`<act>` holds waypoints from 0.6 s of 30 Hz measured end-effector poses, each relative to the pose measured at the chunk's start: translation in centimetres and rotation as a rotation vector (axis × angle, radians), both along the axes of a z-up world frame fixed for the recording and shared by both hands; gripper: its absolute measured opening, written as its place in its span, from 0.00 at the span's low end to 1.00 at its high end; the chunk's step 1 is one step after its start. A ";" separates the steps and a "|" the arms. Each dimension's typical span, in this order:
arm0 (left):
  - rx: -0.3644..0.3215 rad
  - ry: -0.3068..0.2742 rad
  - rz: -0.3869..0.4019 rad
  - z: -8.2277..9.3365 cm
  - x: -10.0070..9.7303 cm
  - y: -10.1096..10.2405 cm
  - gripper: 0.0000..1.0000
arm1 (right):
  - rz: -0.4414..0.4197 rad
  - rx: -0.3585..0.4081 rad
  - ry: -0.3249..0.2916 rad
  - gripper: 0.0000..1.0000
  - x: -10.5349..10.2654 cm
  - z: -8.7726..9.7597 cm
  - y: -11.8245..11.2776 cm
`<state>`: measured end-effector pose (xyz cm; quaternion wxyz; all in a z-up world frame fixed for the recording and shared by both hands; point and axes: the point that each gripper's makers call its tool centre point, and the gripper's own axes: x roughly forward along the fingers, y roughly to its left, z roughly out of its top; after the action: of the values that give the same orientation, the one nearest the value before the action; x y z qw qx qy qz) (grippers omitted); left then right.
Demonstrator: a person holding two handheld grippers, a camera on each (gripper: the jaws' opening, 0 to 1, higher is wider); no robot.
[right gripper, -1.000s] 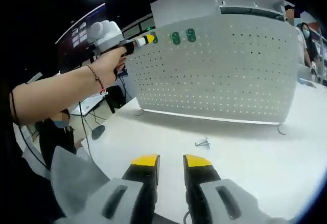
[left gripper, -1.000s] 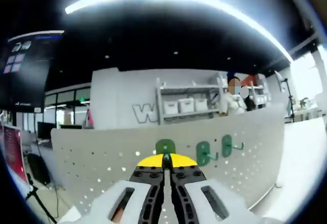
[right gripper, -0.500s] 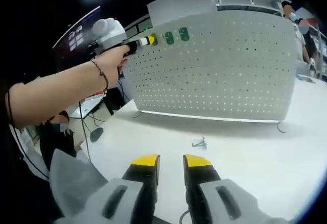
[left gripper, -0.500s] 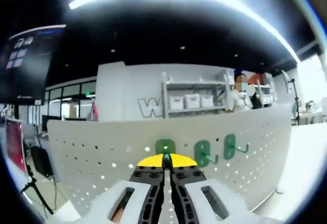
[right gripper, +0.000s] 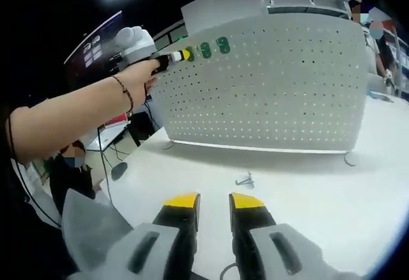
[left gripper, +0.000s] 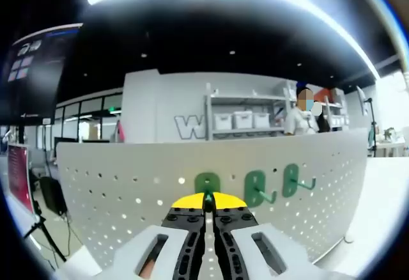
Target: Insert the hook assembly into the mounting plate slot until the hook locks in place.
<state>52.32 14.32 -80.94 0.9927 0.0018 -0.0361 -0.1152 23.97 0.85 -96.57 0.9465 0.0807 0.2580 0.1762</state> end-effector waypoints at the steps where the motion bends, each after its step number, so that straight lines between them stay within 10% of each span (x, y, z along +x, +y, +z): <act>1: -0.010 0.001 0.001 0.0 0.0 0.0 0.02 | 0.001 0.002 0.003 0.16 0.0 -0.1 0.0; 14: 0.023 0.014 -0.030 -0.3 0.6 -0.1 0.03 | -0.017 0.011 -0.002 0.16 0.0 -0.3 -0.1; 18: 0.009 0.107 -0.068 -1.1 0.2 -0.5 0.05 | -0.036 0.018 -0.002 0.17 0.0 -0.2 -0.4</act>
<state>52.54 13.84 -82.04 0.9887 -0.0010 0.0175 -0.1489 23.99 0.47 -96.82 0.9490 0.0936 0.2541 0.1617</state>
